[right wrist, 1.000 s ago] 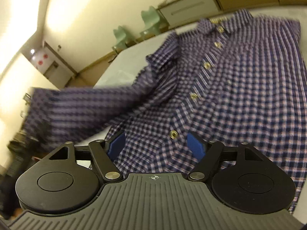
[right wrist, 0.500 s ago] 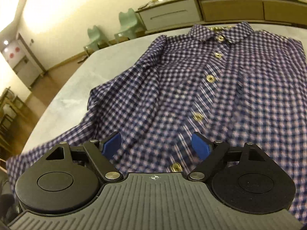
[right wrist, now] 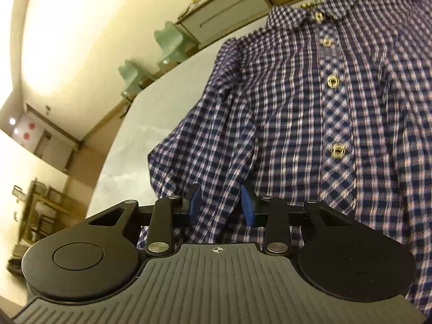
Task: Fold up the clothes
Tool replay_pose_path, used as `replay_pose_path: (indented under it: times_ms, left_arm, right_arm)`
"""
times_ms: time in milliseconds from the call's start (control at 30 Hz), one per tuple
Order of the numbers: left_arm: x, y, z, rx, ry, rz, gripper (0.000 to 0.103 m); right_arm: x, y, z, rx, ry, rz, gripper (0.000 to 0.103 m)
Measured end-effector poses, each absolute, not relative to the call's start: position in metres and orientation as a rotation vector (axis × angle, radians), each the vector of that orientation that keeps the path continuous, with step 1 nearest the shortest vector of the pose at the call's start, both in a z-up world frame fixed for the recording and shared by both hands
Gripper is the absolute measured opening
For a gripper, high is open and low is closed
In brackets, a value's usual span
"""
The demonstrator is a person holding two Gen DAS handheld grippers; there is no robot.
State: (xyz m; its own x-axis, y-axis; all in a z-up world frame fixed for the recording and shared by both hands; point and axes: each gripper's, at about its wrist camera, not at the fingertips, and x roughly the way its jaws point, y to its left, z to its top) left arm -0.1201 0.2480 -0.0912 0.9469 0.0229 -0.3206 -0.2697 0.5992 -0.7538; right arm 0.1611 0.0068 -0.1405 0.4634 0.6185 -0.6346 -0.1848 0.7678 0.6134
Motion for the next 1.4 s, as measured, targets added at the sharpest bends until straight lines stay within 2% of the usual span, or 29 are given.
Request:
replay_pose_path:
  times_ms: [67,100,133,167,267,467,533,600,667,700,867,1000,1100,1133,1200,1267,1400]
  left_arm:
    - [-0.119,0.249,-0.094,-0.929,0.311,0.182,0.016]
    - [-0.119,0.249,-0.095,-0.936,0.320,0.186,0.016]
    - [-0.118,0.249,-0.097,-0.943,0.329,0.191,0.016]
    - [-0.120,0.249,-0.096,-0.945,0.330,0.197,0.016]
    - [-0.133,0.243,-0.084,-0.919,0.324,0.201,0.018]
    - [-0.141,0.205,-0.096,-0.789,0.490,0.061,0.025]
    - [-0.139,0.204,-0.103,-0.771,0.531,0.052,0.027]
    - [-0.141,0.207,-0.107,-0.755,0.560,0.052,0.043]
    - [-0.143,0.206,-0.108,-0.735,0.577,0.003,0.052]
    - [-0.145,0.205,-0.108,-0.714,0.584,-0.032,0.053]
    - [-0.165,0.195,-0.089,-0.584,0.464,-0.108,0.053]
    - [-0.191,0.210,-0.065,-0.499,0.260,0.034,0.054]
    - [-0.202,0.246,-0.051,-0.511,0.139,0.211,0.059]
    - [-0.198,0.261,-0.048,-0.534,0.131,0.250,0.060]
    - [-0.178,0.284,-0.040,-0.586,0.157,0.295,0.060]
    - [-0.151,0.297,-0.032,-0.588,0.205,0.277,0.060]
    - [-0.117,0.296,-0.021,-0.521,0.214,0.244,0.061]
  right_arm:
    - [0.159,0.009,-0.145,0.497,0.977,0.518,0.039]
    - [0.158,0.012,-0.146,0.476,0.978,0.513,0.030]
    - [0.157,0.014,-0.148,0.456,0.979,0.509,0.013]
    - [0.155,0.013,-0.142,0.439,0.954,0.505,0.000]
    - [0.155,0.008,-0.122,0.387,0.908,0.498,0.000]
    - [0.162,0.007,-0.110,0.132,0.946,0.412,0.000]
    - [0.163,0.007,-0.117,0.082,0.965,0.374,0.004]
    - [0.160,-0.002,-0.118,0.122,0.964,0.387,0.021]
    - [0.155,-0.011,-0.117,0.183,0.947,0.399,0.028]
    - [0.149,-0.017,-0.115,0.192,0.925,0.380,0.033]
    - [0.104,-0.007,-0.093,0.118,0.810,0.395,0.035]
    - [0.044,0.021,-0.081,-0.025,0.727,0.559,0.061]
    - [-0.008,0.044,-0.078,-0.192,0.633,0.684,0.071]
    - [-0.026,0.052,-0.077,-0.248,0.600,0.724,0.072]
    - [-0.066,0.074,-0.087,-0.396,0.554,0.851,0.080]
    - [-0.091,0.092,-0.101,-0.497,0.541,0.923,0.080]
    - [-0.096,0.110,-0.123,-0.547,0.630,0.903,0.063]
